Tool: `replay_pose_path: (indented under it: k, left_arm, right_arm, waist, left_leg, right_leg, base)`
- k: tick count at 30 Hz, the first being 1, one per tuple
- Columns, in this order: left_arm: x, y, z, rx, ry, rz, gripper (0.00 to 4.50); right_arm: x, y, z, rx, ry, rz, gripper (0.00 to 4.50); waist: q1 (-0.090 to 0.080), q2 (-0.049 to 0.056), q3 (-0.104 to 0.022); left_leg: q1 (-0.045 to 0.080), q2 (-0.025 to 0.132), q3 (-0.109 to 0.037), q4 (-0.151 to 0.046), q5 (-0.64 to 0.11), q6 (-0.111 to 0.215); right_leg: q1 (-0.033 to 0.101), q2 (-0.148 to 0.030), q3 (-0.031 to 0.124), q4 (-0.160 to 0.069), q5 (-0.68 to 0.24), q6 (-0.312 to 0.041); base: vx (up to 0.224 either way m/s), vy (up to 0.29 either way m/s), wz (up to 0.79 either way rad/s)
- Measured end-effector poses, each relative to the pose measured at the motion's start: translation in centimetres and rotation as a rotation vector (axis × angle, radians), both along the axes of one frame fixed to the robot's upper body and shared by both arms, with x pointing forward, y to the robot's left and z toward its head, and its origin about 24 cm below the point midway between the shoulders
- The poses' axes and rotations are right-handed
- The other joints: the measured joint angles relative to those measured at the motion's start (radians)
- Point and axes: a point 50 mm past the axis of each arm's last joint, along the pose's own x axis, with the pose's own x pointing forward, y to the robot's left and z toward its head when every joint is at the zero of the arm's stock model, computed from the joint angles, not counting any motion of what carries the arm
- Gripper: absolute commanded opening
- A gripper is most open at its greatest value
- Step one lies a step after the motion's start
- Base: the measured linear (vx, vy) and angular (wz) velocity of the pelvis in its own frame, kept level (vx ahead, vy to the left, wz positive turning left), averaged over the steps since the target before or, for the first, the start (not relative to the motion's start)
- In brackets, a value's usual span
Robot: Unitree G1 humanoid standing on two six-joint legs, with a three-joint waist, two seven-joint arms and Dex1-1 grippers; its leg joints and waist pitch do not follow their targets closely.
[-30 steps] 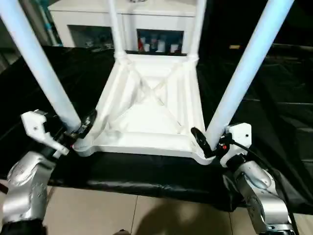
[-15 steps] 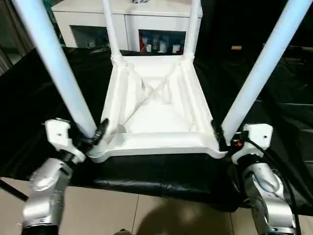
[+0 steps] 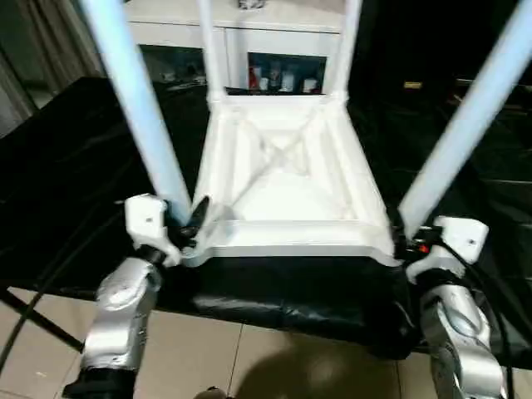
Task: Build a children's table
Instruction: Flip table
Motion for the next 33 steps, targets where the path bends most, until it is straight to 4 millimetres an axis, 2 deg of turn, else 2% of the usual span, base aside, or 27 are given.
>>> replay_pose_path:
  k: [4,8,10,12,16,17,22,29,33]
  left_arm:
    - [0.2,-1.8,0.0,-0.006,-0.003,-0.050,2.14]
    - [0.5,-2.8,0.0,0.003,-0.005,-0.090,1.99]
    - [0.7,-3.1,0.0,0.008,-0.003,-0.094,1.98]
    - [0.8,-3.4,0.0,0.012,-0.001,-0.093,1.97]
    - [0.9,-3.4,0.0,0.022,0.000,-0.069,1.96]
    - [0.9,-3.4,0.0,0.029,0.001,-0.049,1.96]
    - [1.4,-3.4,0.1,0.039,0.010,0.008,1.96]
    - [1.7,-3.2,0.1,0.005,0.015,0.050,1.96]
    - [2.0,-3.3,0.0,-0.060,0.040,0.092,1.96]
  right_arm:
    - [-0.8,-1.2,0.1,-0.026,-0.010,-0.058,2.22]
    - [-1.1,-2.0,0.1,-0.053,-0.010,-0.093,1.88]
    - [-1.2,-2.2,0.2,-0.065,-0.010,-0.097,1.86]
    - [-1.1,-2.4,0.3,-0.077,-0.010,-0.097,2.40]
    - [-1.1,-2.7,0.5,-0.107,-0.009,-0.060,2.70]
    - [-0.9,-2.6,0.7,-0.110,-0.013,-0.046,2.95]
    - [-0.3,-2.6,1.5,-0.111,-0.050,-0.045,3.36]
    - [-1.7,-1.9,3.3,0.028,-0.209,-0.079,3.90]
    - [-2.5,-1.6,3.6,0.123,-0.234,-0.045,3.98]
  waist:
    - [0.003,0.004,0.000]
    - [-0.004,0.007,-0.001]
    - [-0.007,0.011,-0.001]
    - [-0.010,0.014,-0.001]
    - [-0.018,0.018,-0.001]
    - [-0.022,0.018,-0.001]
    - [-0.029,0.018,-0.001]
    - [-0.028,0.019,-0.001]
    - [-0.029,0.029,-0.001]
  left_leg:
    - [-0.002,0.000,0.002,0.000,0.002,0.003]
    - [-0.002,0.000,0.003,0.000,0.002,0.003]
    - [-0.002,0.000,0.004,0.000,0.002,0.003]
    - [-0.002,0.000,0.004,0.000,0.003,0.004]
    - [-0.002,0.000,0.005,0.000,0.003,0.004]
    - [-0.002,0.000,0.005,-0.001,0.003,0.005]
    - [-0.002,0.000,0.005,-0.001,0.006,0.009]
    - [-0.002,0.000,0.006,-0.001,0.006,0.010]
    - [-0.002,-0.001,0.007,-0.002,0.006,0.010]
  right_leg:
    - [0.000,-0.002,-0.001,-0.002,0.001,0.002]
    - [0.000,-0.003,-0.001,-0.004,0.002,0.003]
    - [0.000,-0.003,0.000,-0.005,0.002,0.004]
    - [0.000,-0.003,0.000,-0.005,0.002,0.004]
    - [0.000,-0.004,-0.001,-0.005,0.002,0.004]
    - [0.000,-0.004,-0.001,-0.005,0.002,0.004]
    - [0.000,-0.004,-0.001,-0.005,0.004,0.003]
    - [-0.001,-0.004,0.000,-0.005,0.004,0.004]
    - [-0.001,-0.006,-0.001,-0.006,0.004,0.004]
  base:
    - [0.000,0.000,0.00]
    - [0.000,0.000,0.00]
    - [0.000,0.000,0.00]
    - [0.000,0.000,0.00]
    - [0.000,0.000,0.00]
    - [0.000,0.000,0.00]
    - [0.000,0.000,0.00]
    - [0.000,0.000,0.00]
    - [0.000,0.000,0.00]
